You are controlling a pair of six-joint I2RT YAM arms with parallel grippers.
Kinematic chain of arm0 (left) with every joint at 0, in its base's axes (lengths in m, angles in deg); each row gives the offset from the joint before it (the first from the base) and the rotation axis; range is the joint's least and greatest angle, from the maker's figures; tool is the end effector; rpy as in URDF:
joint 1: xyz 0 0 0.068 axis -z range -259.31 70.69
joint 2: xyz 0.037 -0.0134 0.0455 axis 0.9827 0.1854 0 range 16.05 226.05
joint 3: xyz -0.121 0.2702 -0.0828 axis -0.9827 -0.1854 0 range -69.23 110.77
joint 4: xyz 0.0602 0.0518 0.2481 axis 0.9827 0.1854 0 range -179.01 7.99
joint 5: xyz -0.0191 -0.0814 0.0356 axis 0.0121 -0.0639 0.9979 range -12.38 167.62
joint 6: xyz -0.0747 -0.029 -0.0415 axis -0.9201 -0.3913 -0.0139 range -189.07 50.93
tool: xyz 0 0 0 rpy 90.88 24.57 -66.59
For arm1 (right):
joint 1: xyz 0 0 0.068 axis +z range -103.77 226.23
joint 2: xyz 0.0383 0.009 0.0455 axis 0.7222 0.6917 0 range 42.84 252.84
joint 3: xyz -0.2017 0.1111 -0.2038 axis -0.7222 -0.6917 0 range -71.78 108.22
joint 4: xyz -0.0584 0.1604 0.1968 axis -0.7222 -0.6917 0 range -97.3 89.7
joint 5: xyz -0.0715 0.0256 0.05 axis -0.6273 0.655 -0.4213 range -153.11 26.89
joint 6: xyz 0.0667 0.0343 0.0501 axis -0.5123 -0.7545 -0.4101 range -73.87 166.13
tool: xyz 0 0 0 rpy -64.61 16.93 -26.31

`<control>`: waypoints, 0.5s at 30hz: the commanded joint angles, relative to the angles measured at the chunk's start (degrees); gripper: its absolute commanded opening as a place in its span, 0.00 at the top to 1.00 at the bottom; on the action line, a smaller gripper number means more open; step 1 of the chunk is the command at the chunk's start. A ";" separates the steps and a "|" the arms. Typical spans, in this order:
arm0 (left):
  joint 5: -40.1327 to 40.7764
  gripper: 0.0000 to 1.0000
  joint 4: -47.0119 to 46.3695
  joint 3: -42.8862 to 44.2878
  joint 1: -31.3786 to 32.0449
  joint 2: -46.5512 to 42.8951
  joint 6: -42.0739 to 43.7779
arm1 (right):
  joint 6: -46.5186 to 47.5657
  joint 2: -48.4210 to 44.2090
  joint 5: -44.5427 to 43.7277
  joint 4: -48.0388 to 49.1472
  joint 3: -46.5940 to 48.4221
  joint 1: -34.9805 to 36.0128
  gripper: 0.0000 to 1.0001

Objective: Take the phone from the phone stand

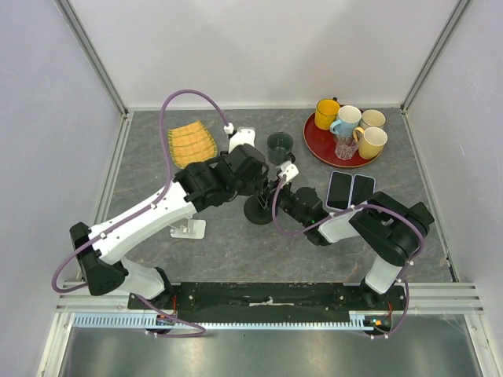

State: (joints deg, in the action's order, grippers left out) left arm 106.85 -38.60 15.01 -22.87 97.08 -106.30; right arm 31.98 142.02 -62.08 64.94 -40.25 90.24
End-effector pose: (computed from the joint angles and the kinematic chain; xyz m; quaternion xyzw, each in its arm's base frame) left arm 0.2051 -0.2380 0.3772 0.0596 0.9037 -0.0968 0.4128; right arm 0.2656 0.2584 0.2001 -0.1919 0.6959 0.3420 0.6017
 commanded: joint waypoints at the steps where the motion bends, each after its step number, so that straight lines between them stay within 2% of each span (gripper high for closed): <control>1: -3.29 0.32 2.23 4.69 -2.74 2.10 2.69 | 1.58 0.32 -6.31 -8.37 -2.70 -0.50 1.00; 5: -7.43 0.32 3.72 9.08 -5.73 4.91 4.71 | 2.90 0.23 -7.19 -8.89 -2.88 0.29 1.00; 10: -9.11 0.32 8.03 14.53 -6.00 9.05 7.70 | 4.22 0.32 -7.46 -9.42 -2.53 0.99 1.00; 15: -9.11 0.43 10.40 16.03 -6.35 12.56 9.28 | 4.66 0.58 -6.31 -9.60 -2.35 1.25 1.00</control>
State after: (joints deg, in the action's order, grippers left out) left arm 99.27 -31.73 28.19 -28.88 107.46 -100.90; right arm 36.35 141.45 -65.44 64.37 -40.97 91.97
